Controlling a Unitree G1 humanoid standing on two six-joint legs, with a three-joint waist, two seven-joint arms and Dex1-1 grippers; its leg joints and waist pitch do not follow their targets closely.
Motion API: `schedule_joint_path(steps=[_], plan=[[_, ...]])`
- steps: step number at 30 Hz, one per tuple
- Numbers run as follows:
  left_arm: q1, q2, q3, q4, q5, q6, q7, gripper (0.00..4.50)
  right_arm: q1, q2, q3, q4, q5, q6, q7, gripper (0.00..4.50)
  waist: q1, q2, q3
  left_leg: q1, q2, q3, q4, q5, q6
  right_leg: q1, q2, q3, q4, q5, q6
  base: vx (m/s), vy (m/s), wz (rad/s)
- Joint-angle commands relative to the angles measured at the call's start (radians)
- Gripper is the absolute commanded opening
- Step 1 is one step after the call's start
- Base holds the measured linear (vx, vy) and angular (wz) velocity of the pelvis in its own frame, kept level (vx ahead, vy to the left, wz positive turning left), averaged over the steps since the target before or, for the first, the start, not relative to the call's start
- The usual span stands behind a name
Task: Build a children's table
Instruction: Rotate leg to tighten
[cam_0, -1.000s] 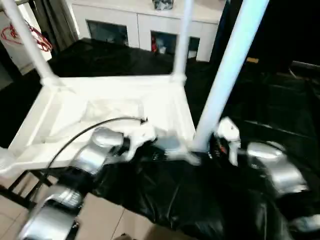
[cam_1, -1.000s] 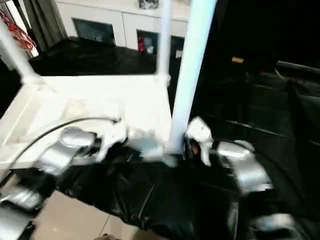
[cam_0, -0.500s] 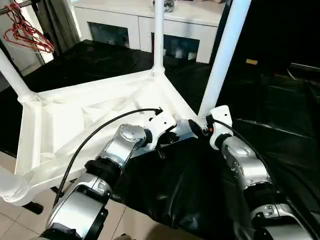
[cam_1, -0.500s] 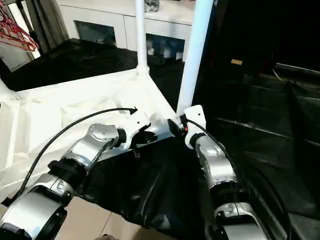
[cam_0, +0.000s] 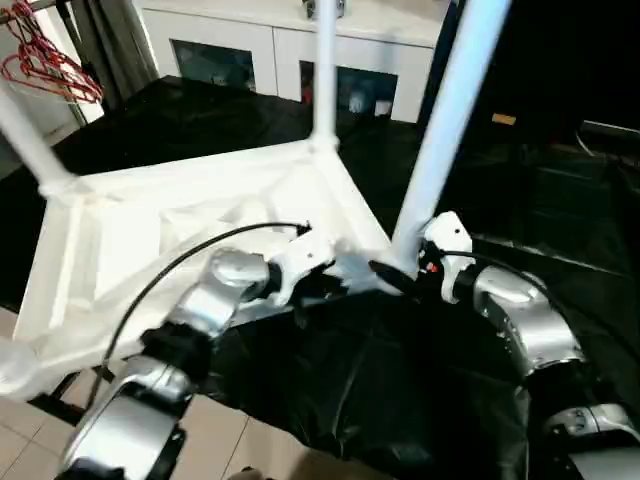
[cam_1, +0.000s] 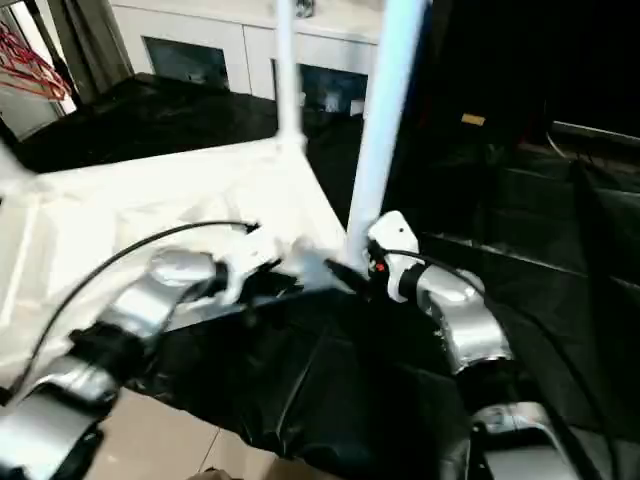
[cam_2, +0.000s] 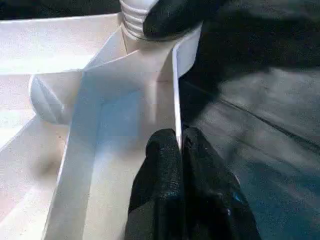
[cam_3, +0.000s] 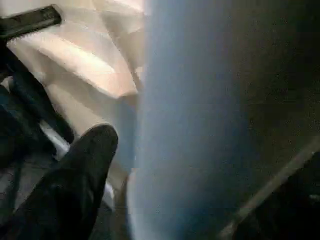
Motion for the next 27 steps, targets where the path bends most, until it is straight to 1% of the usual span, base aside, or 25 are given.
schedule_joint_path(steps=[1,2,4,6,8,10,12,13,15,16,17,19,21,23,25,26,27], plan=[[0.013,0.002,-0.025,-0.045,-0.033,-0.024,-0.079,0.0,0.005,-0.026,0.013,-0.029,0.02,-0.002,0.059,3.94,0.003,-0.008,-0.066,0.008,0.079,-0.022,-0.068,-0.083,0.12,0.058,-0.074,0.051,-0.06,0.008,-0.308,0.0,0.0,0.0],[0.019,0.01,-0.026,-0.056,-0.039,-0.027,-0.1,0.0,0.01,-0.042,0.021,-0.039,0.026,-0.001,0.091,3.94,0.003,-0.009,-0.066,0.008,0.08,-0.023,-0.069,-0.088,0.118,0.058,-0.076,0.052,-0.061,0.002,-0.308,0.0,0.0,0.0],[0.03,0.032,-0.028,-0.081,-0.057,-0.019,-0.144,0.0,0.027,-0.088,0.043,-0.066,0.041,0.01,0.18,3.94,0.007,-0.01,-0.064,0.009,0.081,-0.022,-0.069,-0.104,0.112,0.059,-0.077,0.052,-0.064,-0.019,-0.305,0.0,0.0,0.0],[0.033,0.038,-0.028,-0.087,-0.061,-0.019,-0.155,0.0,0.032,-0.099,0.048,-0.073,0.044,0.013,0.203,3.94,0.008,-0.009,-0.065,0.007,0.079,-0.021,-0.069,-0.103,0.109,0.058,-0.077,0.052,-0.064,-0.025,-0.302,0.0,0.0,0.0],[0.041,0.051,-0.026,-0.101,-0.066,-0.014,-0.177,0.0,0.042,-0.119,0.055,-0.087,0.045,0.016,0.243,3.94,0.01,-0.008,-0.065,0.008,0.079,-0.022,-0.069,-0.105,0.105,0.058,-0.077,0.052,-0.064,-0.031,-0.302,0.0,0.0,0.0],[0.045,0.058,-0.024,-0.108,-0.067,-0.013,-0.186,0.0,0.048,-0.127,0.058,-0.094,0.045,0.02,0.267,3.94,0.014,-0.009,-0.065,0.007,0.079,-0.022,-0.068,-0.095,0.108,0.058,-0.077,0.053,-0.063,-0.016,-0.3,0.0,0.0,0.0],[0.046,0.061,-0.024,-0.109,-0.067,-0.012,-0.189,0.0,0.05,-0.13,0.06,-0.097,0.046,0.02,0.274,3.94,0.014,-0.009,-0.066,0.007,0.078,-0.022,-0.068,-0.094,0.108,0.058,-0.077,0.052,-0.063,-0.021,-0.3,0.0,0.0,0.0],[0.048,0.063,-0.025,-0.112,-0.067,-0.01,-0.194,0.0,0.052,-0.131,0.063,-0.102,0.05,0.023,0.276,3.78,0.015,-0.007,-0.066,0.008,0.078,-0.022,-0.069,-0.097,0.105,0.057,-0.076,0.052,-0.064,-0.026,-0.3,0.0,0.0,0.0],[0.049,0.064,-0.025,-0.114,-0.067,-0.009,-0.196,0.0,0.054,-0.133,0.066,-0.108,0.054,0.027,0.28,3.78,0.015,-0.007,-0.066,0.008,0.079,-0.023,-0.069,-0.098,0.101,0.057,-0.076,0.052,-0.064,-0.027,-0.301,0.0,0.0,0.0],[0.051,0.066,-0.026,-0.117,-0.069,-0.006,-0.2,0.0,0.057,-0.135,0.071,-0.116,0.057,0.033,0.288,3.66,0.015,-0.007,-0.067,0.007,0.078,-0.023,-0.069,-0.095,0.1,0.058,-0.076,0.051,-0.063,-0.022,-0.3,0.0,0.0,0.0],[0.052,0.066,-0.027,-0.118,-0.069,-0.006,-0.201,0.0,0.057,-0.135,0.072,-0.117,0.057,0.033,0.289,3.66,0.015,-0.008,-0.067,0.007,0.078,-0.023,-0.069,-0.094,0.1,0.058,-0.076,0.052,-0.063,-0.019,-0.3,0.0,0.0,0.0],[0.054,0.068,-0.027,-0.123,-0.069,-0.004,-0.203,0.0,0.061,-0.136,0.075,-0.123,0.058,0.038,0.298,3.39,0.016,-0.008,-0.067,0.007,0.078,-0.023,-0.067,-0.085,0.106,0.058,-0.076,0.052,-0.061,-0.004,-0.302,0.0,0.0,0.0],[0.056,0.068,-0.026,-0.124,-0.064,-0.004,-0.202,0.0,0.062,-0.136,0.077,-0.126,0.054,0.038,0.302,3.32,0.018,-0.008,-0.067,0.007,0.078,-0.023,-0.067,-0.082,0.108,0.058,-0.076,0.051,-0.061,-0.004,-0.301,0.0,0.0,0.0],[0.057,0.069,-0.026,-0.125,-0.063,-0.002,-0.203,0.0,0.063,-0.137,0.079,-0.126,0.052,0.038,0.305,3.09,0.019,-0.008,-0.067,0.007,0.078,-0.023,-0.067,-0.087,0.105,0.058,-0.077,0.051,-0.062,-0.014,-0.301,0.0,0.0,0.0],[0.059,0.07,-0.026,-0.127,-0.063,-0.001,-0.203,0.0,0.064,-0.138,0.083,-0.128,0.054,0.041,0.305,2.95,0.02,-0.007,-0.067,0.008,0.079,-0.023,-0.068,-0.091,0.101,0.058,-0.077,0.051,-0.063,-0.021,-0.3,0.0,0.0,0.0],[0.06,0.071,-0.026,-0.128,-0.063,0.0,-0.203,0.0,0.065,-0.139,0.084,-0.13,0.057,0.044,0.306,2.78,0.02,-0.007,-0.067,0.007,0.079,-0.023,-0.068,-0.091,0.1,0.058,-0.077,0.051,-0.062,-0.02,-0.299,0.0,0.0,0.0],[0.061,0.071,-0.026,-0.128,-0.063,0.0,-0.202,0.0,0.066,-0.139,0.085,-0.131,0.059,0.047,0.307,2.78,0.021,-0.008,-0.068,0.008,0.078,-0.023,-0.068,-0.087,0.1,0.058,-0.077,0.051,-0.061,-0.013,-0.299,0.0,0.0,0.0]])
